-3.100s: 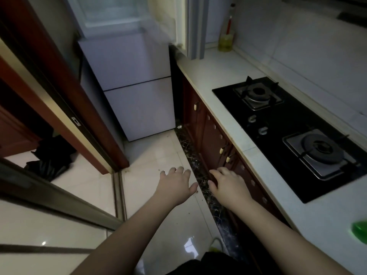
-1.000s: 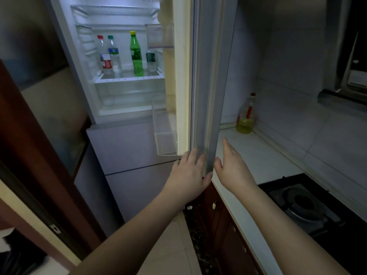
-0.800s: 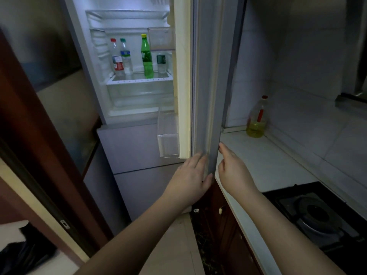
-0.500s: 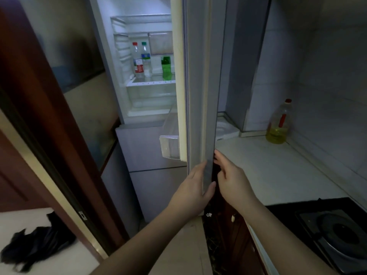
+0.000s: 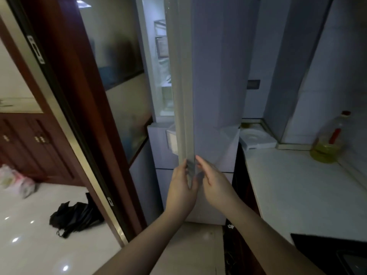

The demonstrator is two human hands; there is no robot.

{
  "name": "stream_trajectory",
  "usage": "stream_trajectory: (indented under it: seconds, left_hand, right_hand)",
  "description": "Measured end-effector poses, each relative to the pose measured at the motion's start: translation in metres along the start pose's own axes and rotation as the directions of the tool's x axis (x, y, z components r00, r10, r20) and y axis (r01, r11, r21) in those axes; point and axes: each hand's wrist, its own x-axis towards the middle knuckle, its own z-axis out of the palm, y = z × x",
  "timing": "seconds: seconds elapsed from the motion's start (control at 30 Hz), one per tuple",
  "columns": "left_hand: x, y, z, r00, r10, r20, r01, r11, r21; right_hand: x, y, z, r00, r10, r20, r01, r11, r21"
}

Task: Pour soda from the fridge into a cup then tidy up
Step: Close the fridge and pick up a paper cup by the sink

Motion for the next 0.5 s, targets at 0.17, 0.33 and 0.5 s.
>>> stream_trajectory:
  seconds: [0.17, 0.33, 0.5]
  left_hand:
    - [0.032, -0.011, -0.013, 0.986, -0.086, -0.144, 0.086, 0.996, -0.011]
    - [0.061, -0.024, -0.03, 0.986, -0.065, -0.156, 0.081, 0.992, 0.099]
    - [0.082, -0.049, -0.04, 0.984, -0.035, -0.174, 0.056, 0.991, 0.12]
  right_hand:
    - [0.028, -0.004, -0.004, 0.993, -0.087, 0.078, 0.095, 0.989, -0.112]
    - [0.06, -0.006, 0.003, 0.991, -0.126, 0.037, 0.131, 0.974, -0.186]
    - [0.081, -0.005, 0.03, 0.987, -0.159, -0.012, 0.154, 0.97, -0.19]
